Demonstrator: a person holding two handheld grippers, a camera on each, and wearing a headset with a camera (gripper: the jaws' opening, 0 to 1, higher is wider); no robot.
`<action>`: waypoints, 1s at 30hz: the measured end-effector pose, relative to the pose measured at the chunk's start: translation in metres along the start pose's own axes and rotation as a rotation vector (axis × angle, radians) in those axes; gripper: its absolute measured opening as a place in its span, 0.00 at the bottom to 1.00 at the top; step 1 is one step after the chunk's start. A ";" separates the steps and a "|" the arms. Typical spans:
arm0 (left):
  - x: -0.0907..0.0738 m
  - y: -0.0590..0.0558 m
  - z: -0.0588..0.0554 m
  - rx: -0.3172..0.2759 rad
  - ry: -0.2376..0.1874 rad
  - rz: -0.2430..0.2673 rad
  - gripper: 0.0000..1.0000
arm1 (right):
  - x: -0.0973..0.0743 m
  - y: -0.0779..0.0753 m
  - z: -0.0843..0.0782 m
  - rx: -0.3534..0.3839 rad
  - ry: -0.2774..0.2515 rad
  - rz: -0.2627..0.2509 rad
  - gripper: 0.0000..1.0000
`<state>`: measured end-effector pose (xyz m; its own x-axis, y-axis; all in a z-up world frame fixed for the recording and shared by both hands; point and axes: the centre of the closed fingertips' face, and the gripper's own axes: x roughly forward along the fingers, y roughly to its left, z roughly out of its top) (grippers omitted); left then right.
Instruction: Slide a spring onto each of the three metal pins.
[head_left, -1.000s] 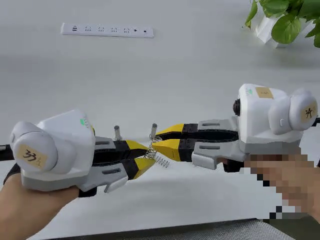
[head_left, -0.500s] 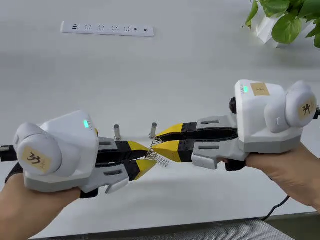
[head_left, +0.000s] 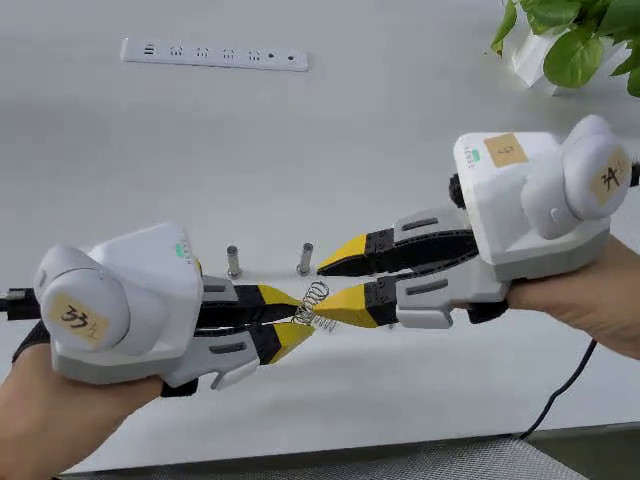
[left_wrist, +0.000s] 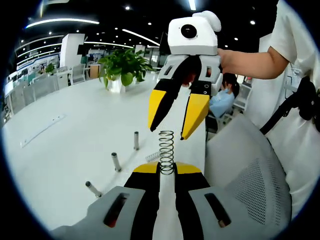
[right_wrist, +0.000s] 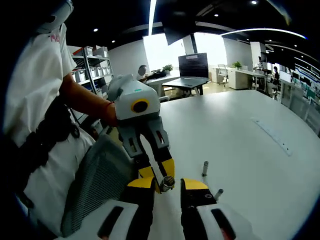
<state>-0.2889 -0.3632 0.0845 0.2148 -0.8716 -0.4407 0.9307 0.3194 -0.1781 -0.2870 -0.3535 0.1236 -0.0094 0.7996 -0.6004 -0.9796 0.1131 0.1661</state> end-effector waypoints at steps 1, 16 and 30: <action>0.000 -0.001 0.000 0.003 0.002 -0.003 0.07 | 0.000 0.001 -0.001 -0.014 0.019 0.014 0.17; 0.005 -0.011 -0.001 0.036 0.029 -0.047 0.07 | 0.008 0.009 -0.018 -0.241 0.279 0.209 0.13; 0.007 -0.015 0.002 0.041 0.022 -0.061 0.07 | 0.011 0.018 -0.027 -0.283 0.354 0.265 0.11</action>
<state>-0.3012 -0.3746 0.0862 0.1513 -0.8805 -0.4493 0.9534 0.2500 -0.1688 -0.3105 -0.3588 0.0988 -0.2838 0.5258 -0.8019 -0.9498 -0.2687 0.1599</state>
